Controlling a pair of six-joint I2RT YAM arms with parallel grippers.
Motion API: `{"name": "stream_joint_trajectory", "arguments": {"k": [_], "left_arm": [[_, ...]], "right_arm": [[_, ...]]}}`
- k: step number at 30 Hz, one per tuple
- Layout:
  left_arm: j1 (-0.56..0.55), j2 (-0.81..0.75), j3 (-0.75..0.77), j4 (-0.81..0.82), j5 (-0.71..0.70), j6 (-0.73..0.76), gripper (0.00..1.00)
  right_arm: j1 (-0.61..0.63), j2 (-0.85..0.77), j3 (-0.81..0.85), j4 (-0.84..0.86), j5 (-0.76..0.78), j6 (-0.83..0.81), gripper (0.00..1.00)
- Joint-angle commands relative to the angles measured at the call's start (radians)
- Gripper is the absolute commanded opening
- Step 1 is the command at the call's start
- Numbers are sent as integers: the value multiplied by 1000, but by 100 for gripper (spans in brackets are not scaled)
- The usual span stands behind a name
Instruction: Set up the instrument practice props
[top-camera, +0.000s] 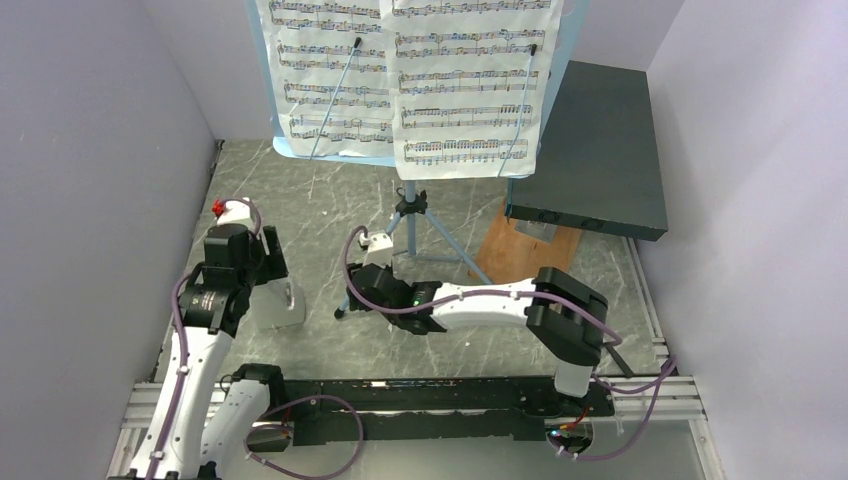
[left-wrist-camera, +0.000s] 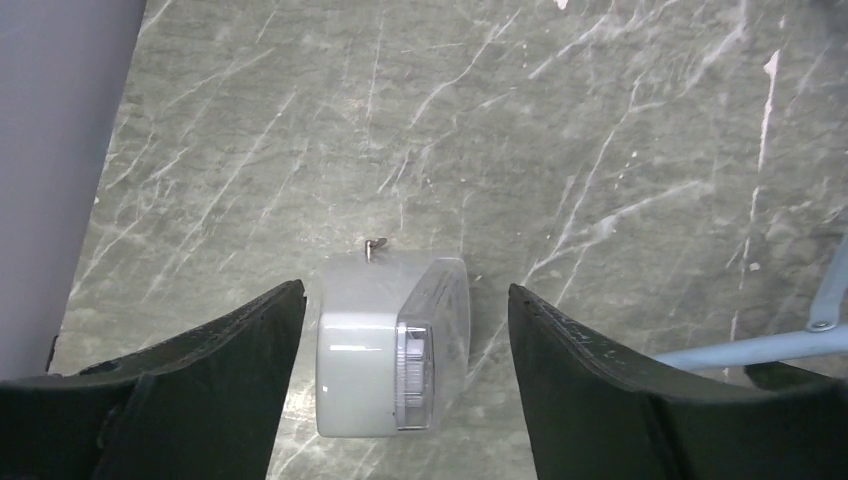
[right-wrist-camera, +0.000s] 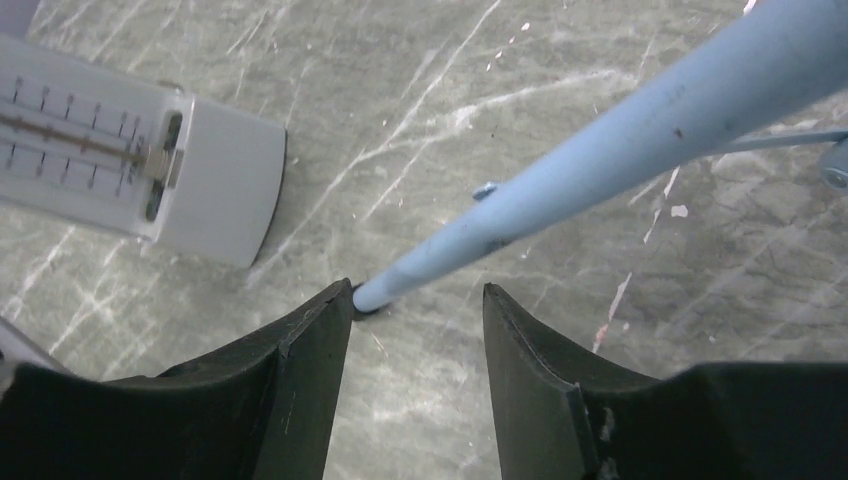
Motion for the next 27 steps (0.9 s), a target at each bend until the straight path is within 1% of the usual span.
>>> {"name": "stream_joint_trajectory", "arguments": {"k": [1,4,7,10,12,16,19,27], "left_arm": [[-1,-32,5,35,33,1,86],[-1,-52,3,41,5,2,94],[-1,-79,3,46,-28,1,96],[-1,-111,1,51,-44,4,96],[-1,-137,-3,58,-41,5,96],[-1,-168,-6,65,-31,9,96],[-1,-186,-6,64,-34,10,95],[-2,-185,-1,62,-31,9,95]], "right_arm": [[3,40,76,38,117,87,52],[2,84,105,15,169,133,50],[3,115,129,8,213,152,46],[0,141,148,32,232,146,42],[-1,161,172,36,234,145,37],[-5,210,216,53,243,126,35],[-13,234,220,118,237,86,30],[-32,307,293,176,255,48,25]]}}
